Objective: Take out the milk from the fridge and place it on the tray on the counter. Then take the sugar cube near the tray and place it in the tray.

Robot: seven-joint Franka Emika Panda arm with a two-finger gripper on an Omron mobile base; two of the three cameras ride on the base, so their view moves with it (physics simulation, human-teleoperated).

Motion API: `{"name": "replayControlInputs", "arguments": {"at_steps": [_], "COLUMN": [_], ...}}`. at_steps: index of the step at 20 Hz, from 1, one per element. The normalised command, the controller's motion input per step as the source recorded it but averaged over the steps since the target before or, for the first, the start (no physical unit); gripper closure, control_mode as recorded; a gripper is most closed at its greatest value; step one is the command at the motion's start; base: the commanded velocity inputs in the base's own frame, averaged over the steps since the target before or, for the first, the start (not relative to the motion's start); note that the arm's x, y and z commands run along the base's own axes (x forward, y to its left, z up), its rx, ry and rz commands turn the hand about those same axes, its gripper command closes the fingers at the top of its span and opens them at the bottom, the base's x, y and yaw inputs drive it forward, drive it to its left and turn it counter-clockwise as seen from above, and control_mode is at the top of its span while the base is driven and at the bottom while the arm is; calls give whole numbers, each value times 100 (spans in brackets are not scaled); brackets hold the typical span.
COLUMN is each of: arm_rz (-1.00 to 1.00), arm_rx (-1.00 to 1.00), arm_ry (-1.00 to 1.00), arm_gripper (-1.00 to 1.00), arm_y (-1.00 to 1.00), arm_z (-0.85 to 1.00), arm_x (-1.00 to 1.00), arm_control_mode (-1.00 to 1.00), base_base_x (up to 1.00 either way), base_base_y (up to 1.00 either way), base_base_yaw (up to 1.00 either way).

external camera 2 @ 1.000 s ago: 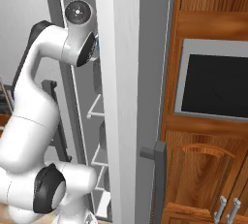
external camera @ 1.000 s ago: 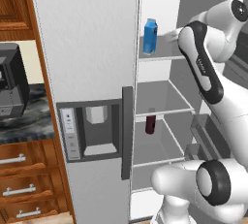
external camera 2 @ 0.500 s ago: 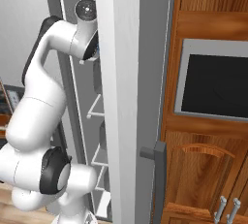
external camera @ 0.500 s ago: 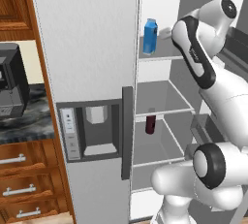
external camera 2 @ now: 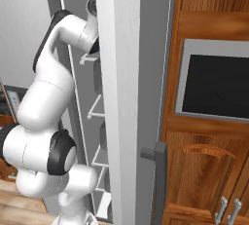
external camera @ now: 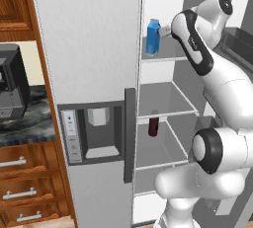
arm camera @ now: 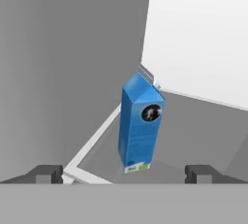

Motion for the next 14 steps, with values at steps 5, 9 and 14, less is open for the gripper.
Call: {"name": "replayControlInputs", "arguments": {"at_steps": [5, 9, 14], "arm_rz": [9, 8, 1], "arm_rx": [0, 0, 0], "arm_ry": [0, 0, 2], "arm_gripper": [-100, -100, -100], "arm_y": [0, 0, 0], "arm_z": [0, 0, 0], "arm_x": [28, 31, 32], "arm_control_mode": [-100, -100, -100], "base_base_x": [0, 0, 0], "base_base_y": [0, 0, 0], "base_base_yaw": [0, 0, 0]}}
